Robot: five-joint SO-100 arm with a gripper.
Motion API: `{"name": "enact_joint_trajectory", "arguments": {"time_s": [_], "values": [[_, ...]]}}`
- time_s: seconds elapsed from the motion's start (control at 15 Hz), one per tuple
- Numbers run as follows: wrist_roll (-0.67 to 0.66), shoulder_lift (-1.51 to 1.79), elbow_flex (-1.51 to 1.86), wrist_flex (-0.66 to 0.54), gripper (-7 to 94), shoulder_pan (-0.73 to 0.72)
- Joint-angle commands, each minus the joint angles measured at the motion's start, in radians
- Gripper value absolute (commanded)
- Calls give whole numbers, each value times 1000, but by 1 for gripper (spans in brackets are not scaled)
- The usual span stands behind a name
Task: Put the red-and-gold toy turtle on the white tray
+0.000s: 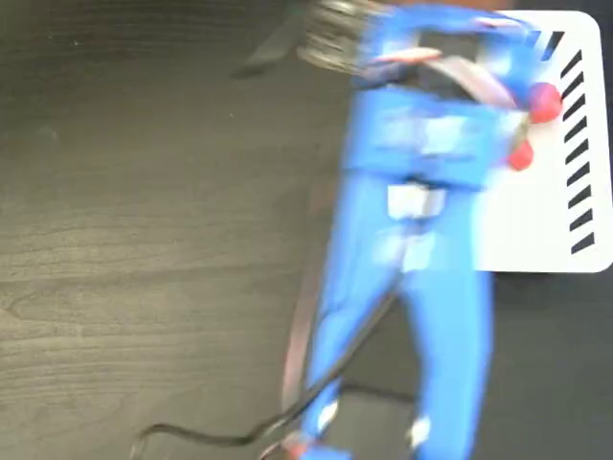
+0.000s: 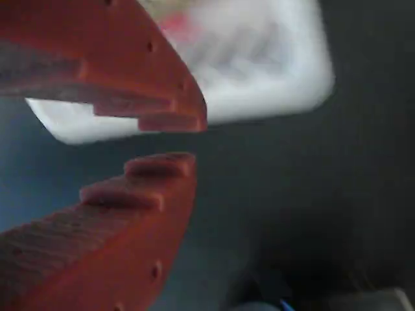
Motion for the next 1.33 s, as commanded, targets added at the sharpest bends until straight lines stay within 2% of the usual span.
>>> {"name": "enact_joint_trajectory", "arguments": {"time_s": [0.0,0.2,0.27,0.4,0.6,0.73,0.93,1.27], "values": [[78,229,118,-201,0,-117],[106,411,411,-471,0,-249],[109,469,486,-500,0,-295],[124,592,620,-457,0,-374],[130,764,801,-293,0,-394],[81,908,986,-241,0,-367],[12,1161,1273,-322,0,-267],[6,1499,1486,-112,0,-241]]}}
